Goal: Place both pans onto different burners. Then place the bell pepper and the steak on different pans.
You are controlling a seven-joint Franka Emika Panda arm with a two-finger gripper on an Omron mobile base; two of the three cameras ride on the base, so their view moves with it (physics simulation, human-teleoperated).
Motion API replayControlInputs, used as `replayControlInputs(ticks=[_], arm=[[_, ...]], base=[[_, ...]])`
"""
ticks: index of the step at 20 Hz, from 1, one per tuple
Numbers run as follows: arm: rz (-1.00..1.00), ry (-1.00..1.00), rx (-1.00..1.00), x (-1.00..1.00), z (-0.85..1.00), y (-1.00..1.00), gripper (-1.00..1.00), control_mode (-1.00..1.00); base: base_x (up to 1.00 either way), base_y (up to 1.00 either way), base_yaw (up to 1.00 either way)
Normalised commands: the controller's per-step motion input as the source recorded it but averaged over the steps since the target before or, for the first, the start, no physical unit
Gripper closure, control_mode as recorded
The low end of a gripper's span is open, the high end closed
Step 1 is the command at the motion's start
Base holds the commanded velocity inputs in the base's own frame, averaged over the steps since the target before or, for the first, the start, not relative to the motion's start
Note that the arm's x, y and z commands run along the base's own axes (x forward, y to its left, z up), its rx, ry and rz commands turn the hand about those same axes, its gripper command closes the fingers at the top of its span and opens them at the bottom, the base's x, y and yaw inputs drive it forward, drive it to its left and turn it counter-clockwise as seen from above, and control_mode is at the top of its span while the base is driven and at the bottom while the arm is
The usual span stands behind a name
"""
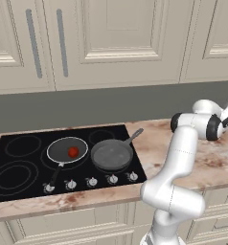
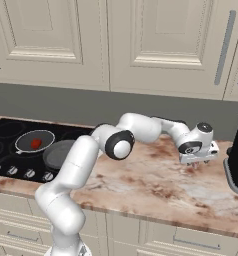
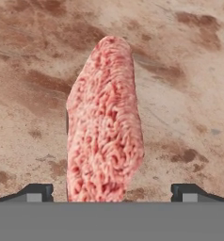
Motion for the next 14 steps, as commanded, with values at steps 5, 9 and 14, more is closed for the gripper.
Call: replayControlInputs(ticks=[5, 9, 14], arm=[[0.0, 0.0, 0.0, -0.03, -0.17, 0.08, -1.0, -1.0], [0.0, 0.0, 0.0, -0.05, -0.19, 0.13, -1.0, -1.0], [0.0, 0.0, 0.0, -0.01, -0.34, 0.18, 1.0, -1.0]], base=[[0.0, 0.0, 0.0], [0.0, 0.0, 0.0], [0.0, 0.0, 0.0]])
